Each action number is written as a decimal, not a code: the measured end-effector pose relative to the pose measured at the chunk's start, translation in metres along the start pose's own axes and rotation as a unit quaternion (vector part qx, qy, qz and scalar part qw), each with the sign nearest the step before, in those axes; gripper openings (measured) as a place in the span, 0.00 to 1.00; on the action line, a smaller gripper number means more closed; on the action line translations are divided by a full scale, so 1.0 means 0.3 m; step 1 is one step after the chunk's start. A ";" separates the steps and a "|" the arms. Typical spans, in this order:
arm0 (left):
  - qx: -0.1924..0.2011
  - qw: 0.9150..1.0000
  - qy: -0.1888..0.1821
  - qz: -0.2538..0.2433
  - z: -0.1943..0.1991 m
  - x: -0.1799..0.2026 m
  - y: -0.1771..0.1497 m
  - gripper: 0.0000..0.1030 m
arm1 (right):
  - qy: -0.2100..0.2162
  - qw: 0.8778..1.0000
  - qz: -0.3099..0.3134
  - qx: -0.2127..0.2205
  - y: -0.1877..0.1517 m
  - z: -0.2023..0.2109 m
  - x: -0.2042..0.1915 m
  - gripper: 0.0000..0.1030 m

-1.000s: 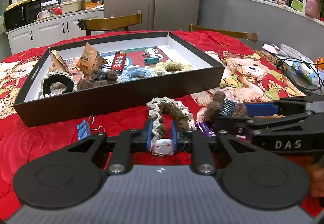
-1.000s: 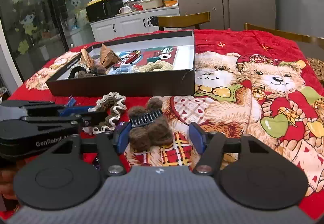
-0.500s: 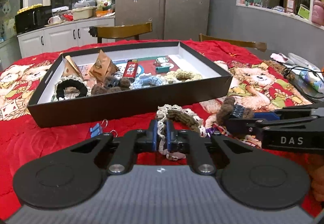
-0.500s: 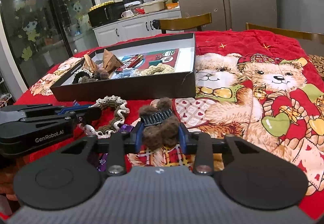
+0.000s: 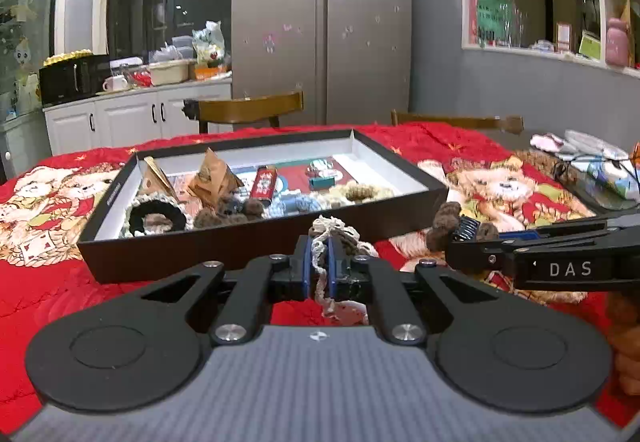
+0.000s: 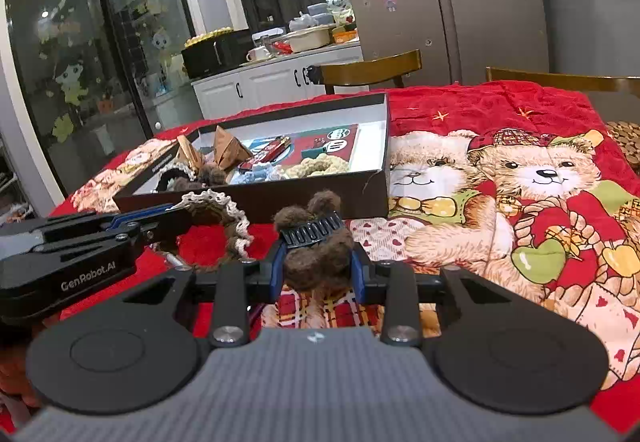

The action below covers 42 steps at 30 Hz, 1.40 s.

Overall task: Organize objects
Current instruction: 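Carry the crochet scrunchie with left tool while right tool carries plush clip into box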

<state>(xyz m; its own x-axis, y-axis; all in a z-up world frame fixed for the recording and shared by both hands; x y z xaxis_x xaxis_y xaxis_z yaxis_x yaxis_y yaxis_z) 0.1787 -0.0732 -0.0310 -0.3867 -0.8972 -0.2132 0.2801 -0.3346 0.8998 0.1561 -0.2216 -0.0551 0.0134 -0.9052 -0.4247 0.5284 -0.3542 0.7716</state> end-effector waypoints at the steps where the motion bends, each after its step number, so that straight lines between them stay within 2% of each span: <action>1: 0.003 1.000 0.001 -0.001 0.005 0.000 0.002 0.10 | 0.000 1.000 -0.007 -0.003 0.005 0.002 0.003 0.35; 4: 0.013 1.000 0.007 0.000 0.018 -0.003 0.009 0.10 | 0.012 1.000 -0.025 0.002 0.030 0.024 0.004 0.35; 7: 0.019 1.000 0.016 0.003 0.028 -0.011 0.019 0.10 | 0.012 1.000 -0.010 0.020 0.052 0.045 -0.015 0.35; 17: 0.040 0.998 0.044 0.021 0.076 -0.079 0.094 0.10 | 0.023 0.999 0.008 0.028 0.110 0.075 -0.112 0.35; 25: 0.088 0.992 0.082 0.035 0.154 -0.198 0.252 0.10 | 0.039 0.999 -0.006 0.014 0.234 0.093 -0.228 0.35; 30: 0.098 0.989 0.108 0.039 0.175 -0.289 0.348 0.10 | 0.044 0.998 0.005 0.041 0.327 0.092 -0.311 0.35; 32: 0.100 0.987 0.114 0.044 0.177 -0.324 0.380 0.10 | 0.048 0.998 0.001 0.047 0.365 0.084 -0.335 0.35; 37: 0.116 0.980 0.132 0.093 0.176 -0.434 0.472 0.10 | 0.054 0.995 -0.031 0.073 0.454 0.009 -0.393 0.35; 42: 0.120 0.976 0.124 0.129 0.122 -0.510 0.530 0.10 | 0.063 0.993 -0.057 0.079 0.502 -0.105 -0.435 0.35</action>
<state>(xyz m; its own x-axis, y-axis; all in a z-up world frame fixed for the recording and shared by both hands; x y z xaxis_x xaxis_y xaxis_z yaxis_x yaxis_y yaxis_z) 0.2503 0.0214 0.1587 -0.0978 -0.9949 -0.0262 0.1143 -0.0374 0.9927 0.2607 -0.1495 0.1017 0.0729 -0.8245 -0.5611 0.3925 -0.4935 0.7762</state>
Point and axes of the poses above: each gripper's, at about its wrist camera, not at the fingertips, and z roughly against the way its jaws point, x to its right, y to its top, the point moved 9 cm from there along -z, roughly the way its jaws point, and after that the axes turned 13 degrees about -z, right-handed, at the moved point
